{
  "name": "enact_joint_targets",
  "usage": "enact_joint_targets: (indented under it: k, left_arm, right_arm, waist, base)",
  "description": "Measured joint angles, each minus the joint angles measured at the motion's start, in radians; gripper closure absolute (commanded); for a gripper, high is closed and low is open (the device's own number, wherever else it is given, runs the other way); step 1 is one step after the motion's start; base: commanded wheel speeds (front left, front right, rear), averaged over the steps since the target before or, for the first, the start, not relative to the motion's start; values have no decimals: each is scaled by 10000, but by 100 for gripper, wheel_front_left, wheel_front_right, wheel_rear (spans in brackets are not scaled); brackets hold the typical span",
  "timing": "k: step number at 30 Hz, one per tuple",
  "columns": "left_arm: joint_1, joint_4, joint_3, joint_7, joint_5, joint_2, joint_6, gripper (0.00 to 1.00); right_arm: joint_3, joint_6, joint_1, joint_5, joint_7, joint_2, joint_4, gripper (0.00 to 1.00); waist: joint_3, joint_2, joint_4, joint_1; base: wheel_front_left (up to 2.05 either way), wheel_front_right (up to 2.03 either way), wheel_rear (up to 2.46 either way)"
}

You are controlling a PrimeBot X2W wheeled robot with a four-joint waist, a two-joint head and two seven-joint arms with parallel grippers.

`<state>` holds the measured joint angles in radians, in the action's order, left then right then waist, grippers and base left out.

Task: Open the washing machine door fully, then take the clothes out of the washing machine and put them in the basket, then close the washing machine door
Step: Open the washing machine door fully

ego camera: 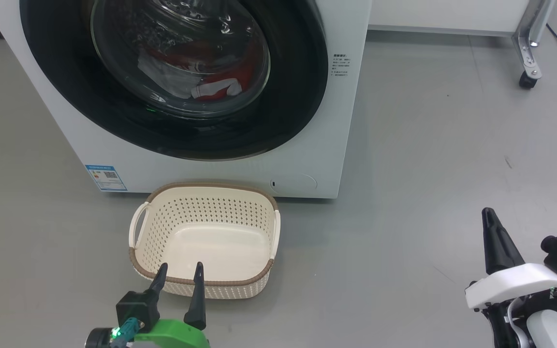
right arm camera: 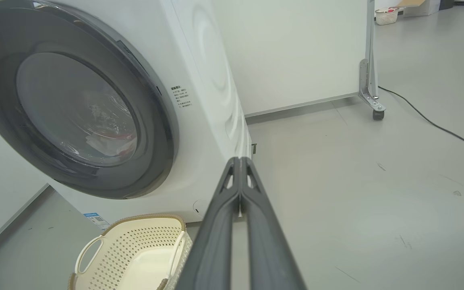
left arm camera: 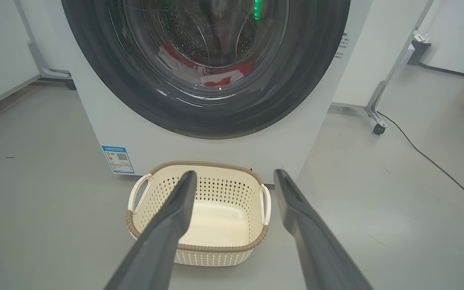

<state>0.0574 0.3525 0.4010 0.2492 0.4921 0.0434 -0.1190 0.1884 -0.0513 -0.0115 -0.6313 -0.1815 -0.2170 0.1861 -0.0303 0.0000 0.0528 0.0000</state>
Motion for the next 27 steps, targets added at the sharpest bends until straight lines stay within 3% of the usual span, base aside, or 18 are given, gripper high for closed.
enact_joint_targets:
  k: [5, 14, 22, 27]
  left_arm:
    - [100, 0, 224, 0, -121, 0, 0, 0]
    - [386, -142, 750, 0, -127, 2, 0, 0]
    - [645, -740, 876, 0, 359, 0, -2, 0]
    - [982, -1093, 945, 0, 727, 0, -2, 0]
  right_arm:
    - [-531, -196, -202, -1072, 0, 316, -59, 100]
    - [-2071, -439, -1107, -4036, 382, 842, -201, 100]
    - [-3041, -428, -2948, -6353, 1618, 819, -453, 100]
    - [-3214, -61, -4139, -6604, 2261, 161, -523, 100]
  waist:
    - [-235, 0, 92, 0]
    - [-752, 0, 355, 0]
    - [-1515, 0, 668, 0]
    - [-2073, 0, 873, 0]
  base:
    - [0, 0, 0]
    - [0, 0, 0]
    - [0, 0, 0]
    - [0, 0, 0]
